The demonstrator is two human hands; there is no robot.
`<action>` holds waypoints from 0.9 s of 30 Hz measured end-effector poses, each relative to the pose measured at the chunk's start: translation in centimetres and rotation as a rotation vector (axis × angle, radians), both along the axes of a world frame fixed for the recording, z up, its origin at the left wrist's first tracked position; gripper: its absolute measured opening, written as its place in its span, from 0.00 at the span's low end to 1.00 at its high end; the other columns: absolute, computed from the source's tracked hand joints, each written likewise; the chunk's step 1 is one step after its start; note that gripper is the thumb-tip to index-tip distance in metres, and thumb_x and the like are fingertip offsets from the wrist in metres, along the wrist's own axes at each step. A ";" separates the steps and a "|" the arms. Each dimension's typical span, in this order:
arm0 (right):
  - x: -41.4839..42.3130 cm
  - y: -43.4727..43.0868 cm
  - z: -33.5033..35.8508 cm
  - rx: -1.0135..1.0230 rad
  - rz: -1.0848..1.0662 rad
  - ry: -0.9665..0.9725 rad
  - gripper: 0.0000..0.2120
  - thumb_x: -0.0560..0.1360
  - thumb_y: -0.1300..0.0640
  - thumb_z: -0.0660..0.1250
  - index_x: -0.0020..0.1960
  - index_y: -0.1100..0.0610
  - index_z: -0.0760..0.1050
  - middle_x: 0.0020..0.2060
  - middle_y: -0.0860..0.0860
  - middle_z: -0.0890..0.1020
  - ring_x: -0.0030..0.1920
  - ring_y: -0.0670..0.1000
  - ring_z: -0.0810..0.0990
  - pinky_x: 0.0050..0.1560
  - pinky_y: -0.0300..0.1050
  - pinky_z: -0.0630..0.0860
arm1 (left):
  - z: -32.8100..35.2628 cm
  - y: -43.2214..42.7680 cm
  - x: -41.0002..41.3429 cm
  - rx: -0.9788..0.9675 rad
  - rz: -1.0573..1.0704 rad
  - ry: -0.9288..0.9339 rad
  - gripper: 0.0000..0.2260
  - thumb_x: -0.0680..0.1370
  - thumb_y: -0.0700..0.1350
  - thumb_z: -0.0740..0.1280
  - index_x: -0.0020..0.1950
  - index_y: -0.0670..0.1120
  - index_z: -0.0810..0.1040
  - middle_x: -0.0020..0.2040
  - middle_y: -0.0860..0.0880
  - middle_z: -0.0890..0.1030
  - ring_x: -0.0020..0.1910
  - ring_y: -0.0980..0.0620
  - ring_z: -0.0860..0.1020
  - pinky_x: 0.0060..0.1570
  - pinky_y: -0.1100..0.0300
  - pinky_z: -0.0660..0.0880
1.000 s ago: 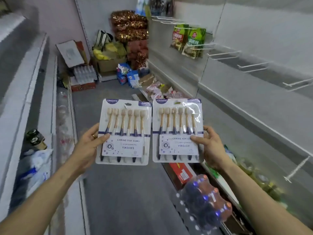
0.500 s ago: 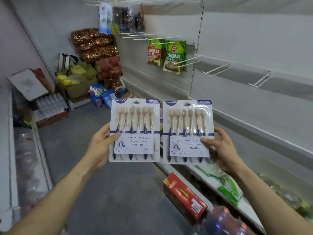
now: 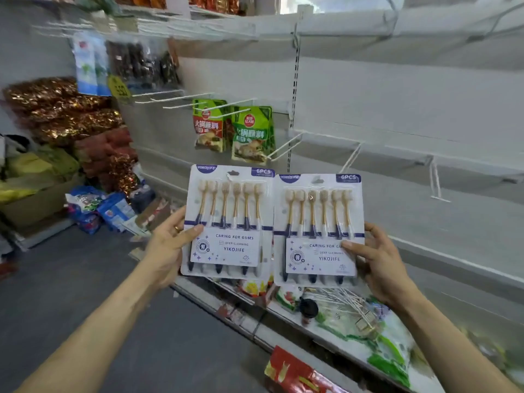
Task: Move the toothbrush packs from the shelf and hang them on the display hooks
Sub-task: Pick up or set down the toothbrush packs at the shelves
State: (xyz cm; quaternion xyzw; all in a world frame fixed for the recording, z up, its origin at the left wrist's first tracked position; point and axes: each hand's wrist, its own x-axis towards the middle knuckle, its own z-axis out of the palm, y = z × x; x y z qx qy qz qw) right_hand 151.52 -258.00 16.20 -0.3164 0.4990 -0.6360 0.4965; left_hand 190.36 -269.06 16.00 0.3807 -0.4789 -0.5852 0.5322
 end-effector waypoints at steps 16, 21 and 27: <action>2.6 -2.3 8.4 -0.140 -0.449 0.106 0.21 0.75 0.71 0.71 0.65 0.58 0.73 0.55 0.60 0.87 0.52 0.60 0.87 0.44 0.53 0.85 | 8.3 -18.0 -6.7 -0.109 -0.482 0.082 0.28 0.74 0.35 0.70 0.75 0.43 0.75 0.68 0.40 0.82 0.65 0.44 0.82 0.60 0.56 0.82; 1.5 -3.9 10.3 -0.176 -0.500 0.134 0.20 0.75 0.70 0.72 0.63 0.55 0.74 0.56 0.59 0.87 0.54 0.61 0.87 0.53 0.60 0.84 | 10.6 -20.6 -8.8 -0.119 -0.508 0.114 0.27 0.75 0.33 0.68 0.74 0.43 0.76 0.67 0.42 0.83 0.62 0.48 0.84 0.58 0.57 0.83; -0.6 -6.1 12.9 -0.246 -0.490 0.155 0.20 0.76 0.71 0.71 0.63 0.56 0.73 0.56 0.59 0.87 0.55 0.60 0.87 0.49 0.57 0.85 | 13.4 -22.1 -10.7 -0.169 -0.477 0.157 0.26 0.77 0.32 0.67 0.75 0.44 0.76 0.68 0.42 0.82 0.68 0.43 0.80 0.62 0.51 0.80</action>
